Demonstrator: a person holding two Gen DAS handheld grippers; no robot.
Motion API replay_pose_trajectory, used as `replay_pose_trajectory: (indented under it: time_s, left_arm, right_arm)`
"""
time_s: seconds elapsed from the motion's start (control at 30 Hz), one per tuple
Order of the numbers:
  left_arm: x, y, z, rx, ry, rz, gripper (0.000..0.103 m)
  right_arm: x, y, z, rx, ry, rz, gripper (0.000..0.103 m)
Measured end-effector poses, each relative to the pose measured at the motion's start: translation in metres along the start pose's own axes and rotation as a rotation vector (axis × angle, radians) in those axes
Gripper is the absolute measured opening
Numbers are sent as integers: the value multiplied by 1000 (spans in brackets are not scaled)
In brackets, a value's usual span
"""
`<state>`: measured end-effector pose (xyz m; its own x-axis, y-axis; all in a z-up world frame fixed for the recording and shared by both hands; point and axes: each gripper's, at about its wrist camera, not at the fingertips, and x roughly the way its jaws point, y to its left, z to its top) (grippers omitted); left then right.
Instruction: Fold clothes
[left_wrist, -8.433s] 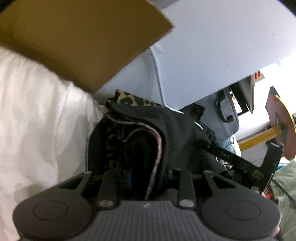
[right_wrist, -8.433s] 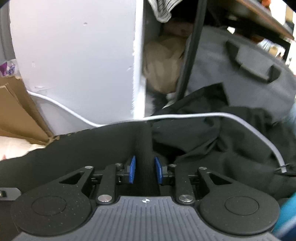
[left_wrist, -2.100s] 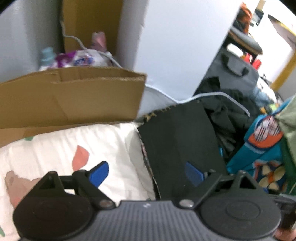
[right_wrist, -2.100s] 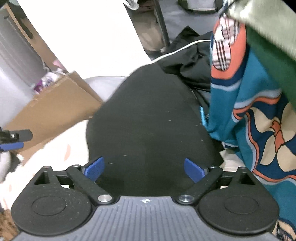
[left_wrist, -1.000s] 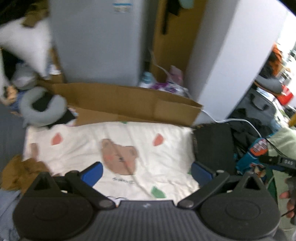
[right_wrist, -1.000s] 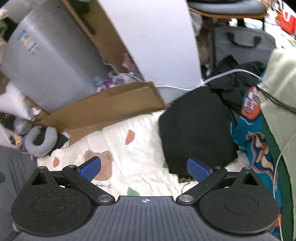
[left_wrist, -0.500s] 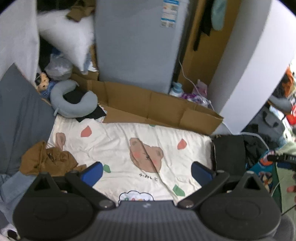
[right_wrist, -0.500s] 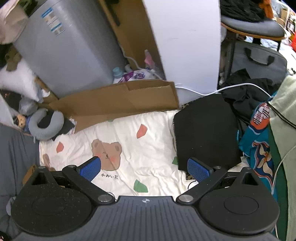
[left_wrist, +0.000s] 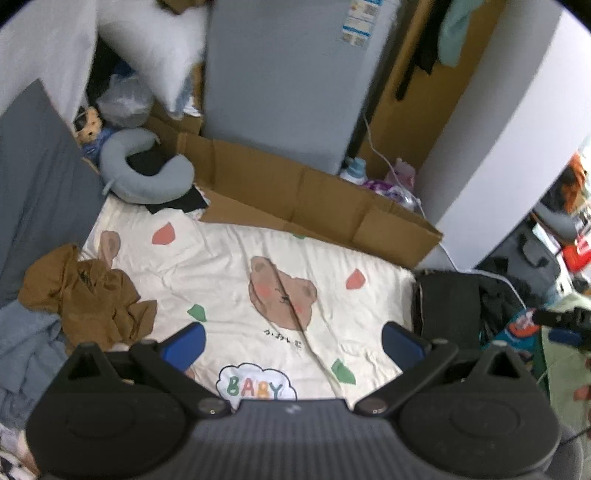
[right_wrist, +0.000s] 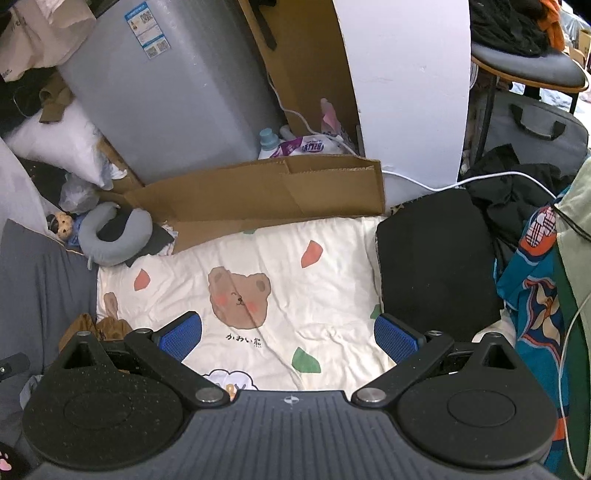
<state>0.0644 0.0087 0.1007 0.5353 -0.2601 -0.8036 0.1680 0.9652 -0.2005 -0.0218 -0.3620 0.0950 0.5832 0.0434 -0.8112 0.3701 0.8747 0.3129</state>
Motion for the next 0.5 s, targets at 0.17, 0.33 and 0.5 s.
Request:
replay_pose_trajectory:
  time_s: [0.17,0.33,0.5]
  left_arm:
    - [5,2,-18,-68,-4,-6,103]
    - [9,-3,-33,-67,1,31,102]
    - [12,-7,-47,-56,6,48,103]
  right_arm:
    - [2,13,-14,-12,9,6,103]
    - [6,32,-32,-68,24,27,103]
    - [12,52,-47,-116,46,41,103]
